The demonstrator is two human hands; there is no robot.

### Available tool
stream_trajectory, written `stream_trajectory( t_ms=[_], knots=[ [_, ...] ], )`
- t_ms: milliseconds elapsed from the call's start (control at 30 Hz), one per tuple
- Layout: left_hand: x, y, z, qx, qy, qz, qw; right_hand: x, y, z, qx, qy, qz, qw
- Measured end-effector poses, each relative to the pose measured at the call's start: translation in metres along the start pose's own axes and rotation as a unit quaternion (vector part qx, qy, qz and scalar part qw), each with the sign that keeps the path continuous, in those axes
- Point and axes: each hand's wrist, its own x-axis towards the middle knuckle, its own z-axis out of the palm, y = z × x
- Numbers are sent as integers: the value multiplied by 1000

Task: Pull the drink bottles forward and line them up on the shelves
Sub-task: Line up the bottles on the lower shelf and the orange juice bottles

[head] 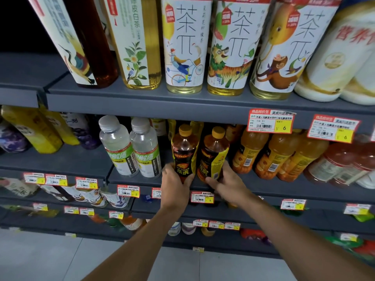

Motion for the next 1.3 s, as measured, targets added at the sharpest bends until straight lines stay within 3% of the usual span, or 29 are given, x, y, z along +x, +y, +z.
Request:
stream_trajectory(
  t_ms=[67, 233, 433, 600, 867, 1133, 1300],
  knots=[
    [1, -3, -2, 7, 2, -2, 1000, 0, -1, 1, 11, 12, 5, 1000],
    [2, -12, -1, 13, 13, 9, 1000, 2, -3, 24, -103, 165, -24, 981],
    [6, -21, -4, 77, -7, 56, 995, 5, -1, 9, -53, 55, -56, 996],
    [12, -27, -8, 95, -20, 53, 994, 3, 0, 10, -173, 105, -66, 977],
    [9, -36, -13, 180, 1, 75, 981, 14, -8, 5, -110, 29, -89, 989],
    [4, -33, -16, 303, 6, 76, 950, 10, 1, 7, -190, 62, -80, 977],
    [-4, -33, -20, 389, 27, 68, 918, 7, 4, 10, -181, 73, -89, 977]
  ],
)
